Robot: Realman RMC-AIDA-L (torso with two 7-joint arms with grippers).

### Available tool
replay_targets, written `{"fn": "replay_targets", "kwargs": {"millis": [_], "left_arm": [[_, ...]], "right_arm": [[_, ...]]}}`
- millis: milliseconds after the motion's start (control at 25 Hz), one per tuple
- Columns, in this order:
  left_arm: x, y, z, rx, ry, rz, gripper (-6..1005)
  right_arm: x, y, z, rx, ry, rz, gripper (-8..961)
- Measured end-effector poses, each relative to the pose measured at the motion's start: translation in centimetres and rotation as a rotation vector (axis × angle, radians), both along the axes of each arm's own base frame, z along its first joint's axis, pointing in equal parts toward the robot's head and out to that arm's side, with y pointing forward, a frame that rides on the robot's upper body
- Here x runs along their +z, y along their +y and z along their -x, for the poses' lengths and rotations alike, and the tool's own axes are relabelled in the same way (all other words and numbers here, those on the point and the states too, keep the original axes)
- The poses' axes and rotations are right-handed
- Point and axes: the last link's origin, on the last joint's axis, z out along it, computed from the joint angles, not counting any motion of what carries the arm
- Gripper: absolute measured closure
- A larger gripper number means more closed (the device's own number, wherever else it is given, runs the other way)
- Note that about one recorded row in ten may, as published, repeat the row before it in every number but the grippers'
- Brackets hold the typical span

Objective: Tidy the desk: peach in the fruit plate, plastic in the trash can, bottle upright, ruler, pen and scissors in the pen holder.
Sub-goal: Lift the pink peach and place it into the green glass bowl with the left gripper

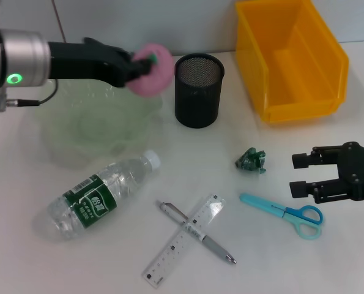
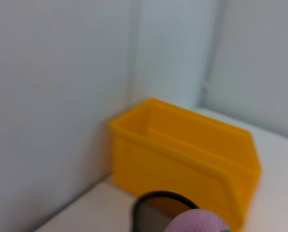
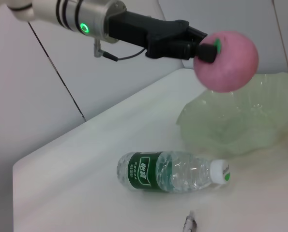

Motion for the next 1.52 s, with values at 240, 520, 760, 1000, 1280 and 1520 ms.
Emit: {"fn": "replay_targets", "kwargs": {"millis": [240, 520, 760, 1000, 1280, 1520], "left_arm": [[-0.4, 1.1, 3.8, 0.159, -0.112, -0.13, 830], [-1.6, 1.3, 7.1, 0.277, -0.086, -0.188, 812], [-2.3, 0.9, 8.0, 0.285, -0.054, -0.173, 772], [-2.5, 0.8, 8.4, 0.294, -0.045, -0.17, 717], [-2.5, 0.8, 8.4, 0.295, -0.045, -0.165, 564], [-2.5, 0.7, 8.4, 0.293, -0.05, -0.161, 377]], "right_arm": [[-0.1, 0.1, -0.1, -0.001, -0.014, 0.003, 172], [-0.1, 0.1, -0.1, 0.002, -0.024, 0.007, 172], [-0.2, 0.1, -0.2, 0.01, -0.035, 0.011, 172], [-0.2, 0.2, -0.1, 0.013, -0.036, 0.011, 171], [-0.2, 0.2, -0.1, 0.014, -0.036, 0.01, 172], [-0.2, 0.2, -0.2, 0.014, -0.036, 0.01, 171]]}}
